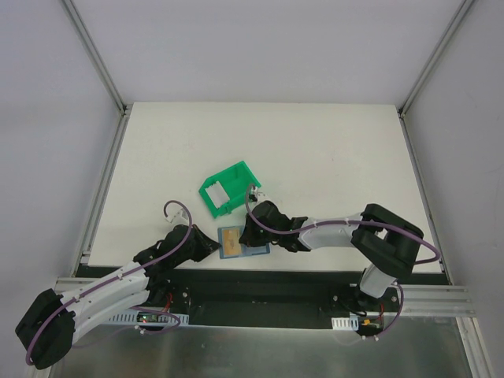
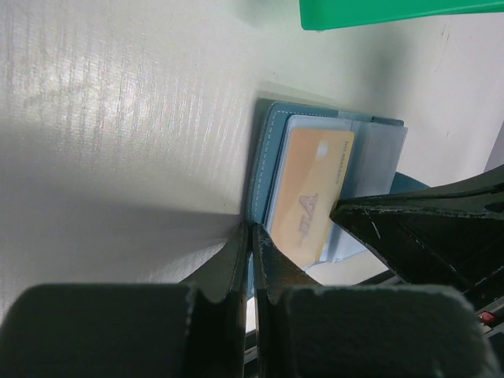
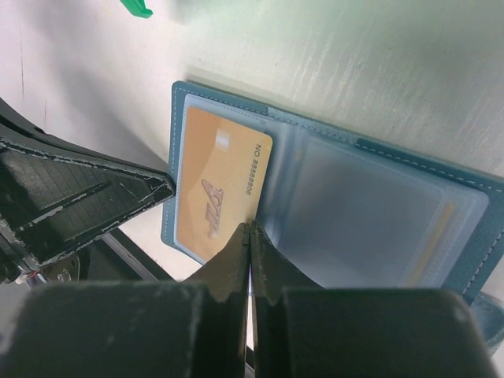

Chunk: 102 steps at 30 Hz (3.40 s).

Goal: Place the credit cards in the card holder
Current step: Insert the credit card into the card holder, then close the card holder at the center of the board.

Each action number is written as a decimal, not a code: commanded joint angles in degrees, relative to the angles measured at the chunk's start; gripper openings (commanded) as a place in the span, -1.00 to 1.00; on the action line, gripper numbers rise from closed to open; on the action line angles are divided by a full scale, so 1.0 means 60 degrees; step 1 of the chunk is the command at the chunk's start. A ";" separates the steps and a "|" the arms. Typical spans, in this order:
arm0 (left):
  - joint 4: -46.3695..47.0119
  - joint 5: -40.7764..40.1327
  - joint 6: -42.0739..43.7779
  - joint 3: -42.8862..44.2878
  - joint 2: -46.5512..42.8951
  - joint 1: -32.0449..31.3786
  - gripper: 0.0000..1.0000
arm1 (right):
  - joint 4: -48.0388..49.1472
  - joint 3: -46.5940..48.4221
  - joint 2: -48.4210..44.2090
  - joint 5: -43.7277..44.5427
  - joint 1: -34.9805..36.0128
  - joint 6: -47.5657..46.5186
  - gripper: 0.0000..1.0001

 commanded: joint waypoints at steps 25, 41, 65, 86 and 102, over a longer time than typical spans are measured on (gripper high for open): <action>0.0045 0.0119 0.0059 -0.1135 -0.0156 -0.0076 -1.00 | 0.0273 0.0123 -0.0387 -0.0661 0.0035 0.0635 -0.62; 0.0045 0.0163 0.0264 -0.0959 -0.0098 -0.0076 -1.00 | -0.2506 -0.0490 -0.3810 0.2454 0.0064 -0.0991 -0.01; 0.0030 0.0295 0.0381 -0.0724 -0.0112 -0.0076 -1.00 | -0.4736 0.0285 -0.2656 0.3293 0.0196 -0.0624 0.12; 0.0030 0.0412 0.0527 -0.0564 -0.0053 -0.0076 -1.00 | -0.4914 -0.0007 -0.3198 0.3704 0.0196 -0.0580 -0.99; -0.0028 0.1920 0.1552 0.1193 0.0122 -0.0062 -1.00 | -0.3082 -0.0638 -0.3389 0.2635 0.0181 -0.0420 -0.99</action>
